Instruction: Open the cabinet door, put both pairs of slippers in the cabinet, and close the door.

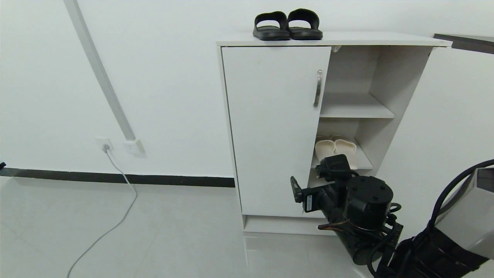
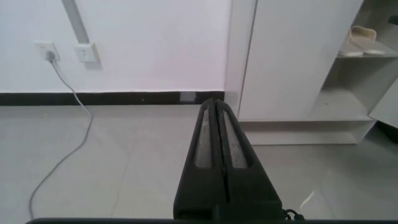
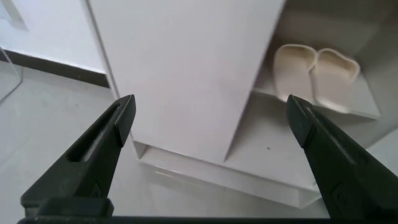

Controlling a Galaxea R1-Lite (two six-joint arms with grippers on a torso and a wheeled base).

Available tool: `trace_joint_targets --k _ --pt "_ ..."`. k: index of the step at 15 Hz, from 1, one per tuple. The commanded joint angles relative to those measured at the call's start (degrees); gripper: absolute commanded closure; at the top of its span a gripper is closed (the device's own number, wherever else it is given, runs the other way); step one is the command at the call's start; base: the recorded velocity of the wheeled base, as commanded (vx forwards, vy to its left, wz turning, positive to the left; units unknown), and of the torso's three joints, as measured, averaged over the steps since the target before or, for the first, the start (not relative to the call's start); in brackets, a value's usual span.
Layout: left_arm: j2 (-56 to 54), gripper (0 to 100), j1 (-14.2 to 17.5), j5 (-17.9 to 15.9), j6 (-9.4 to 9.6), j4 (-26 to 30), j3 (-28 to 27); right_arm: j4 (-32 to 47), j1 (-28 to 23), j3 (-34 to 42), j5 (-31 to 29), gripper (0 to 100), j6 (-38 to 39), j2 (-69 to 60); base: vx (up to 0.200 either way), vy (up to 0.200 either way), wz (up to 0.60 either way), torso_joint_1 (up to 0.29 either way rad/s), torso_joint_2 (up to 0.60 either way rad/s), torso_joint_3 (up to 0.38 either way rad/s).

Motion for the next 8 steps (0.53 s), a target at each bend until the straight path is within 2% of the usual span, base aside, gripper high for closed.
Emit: trace_joint_targets --k 1,2,4,8 --pt "0.00 100 0.00 0.01 0.02 0.00 0.00 -0.01 -0.01 0.36 -0.06 0 -0.06 -0.10 0.000 0.000 0.00 0.000 0.00 0.000" --pt "0.00 100 0.00 0.01 0.02 0.00 0.00 -0.01 -0.01 0.36 0.03 0 -0.15 -0.10 0.000 0.000 0.00 0.000 0.00 0.000" --pt "0.00 100 0.00 0.01 0.02 0.00 0.00 -0.01 -0.01 0.98 0.03 0 -0.76 -0.01 0.000 0.000 -0.60 0.000 0.00 0.007" --pt "0.00 100 0.00 0.01 0.02 0.00 0.00 -0.01 -0.01 0.98 0.03 0 -0.85 0.08 0.000 0.000 0.00 0.000 0.00 0.000"
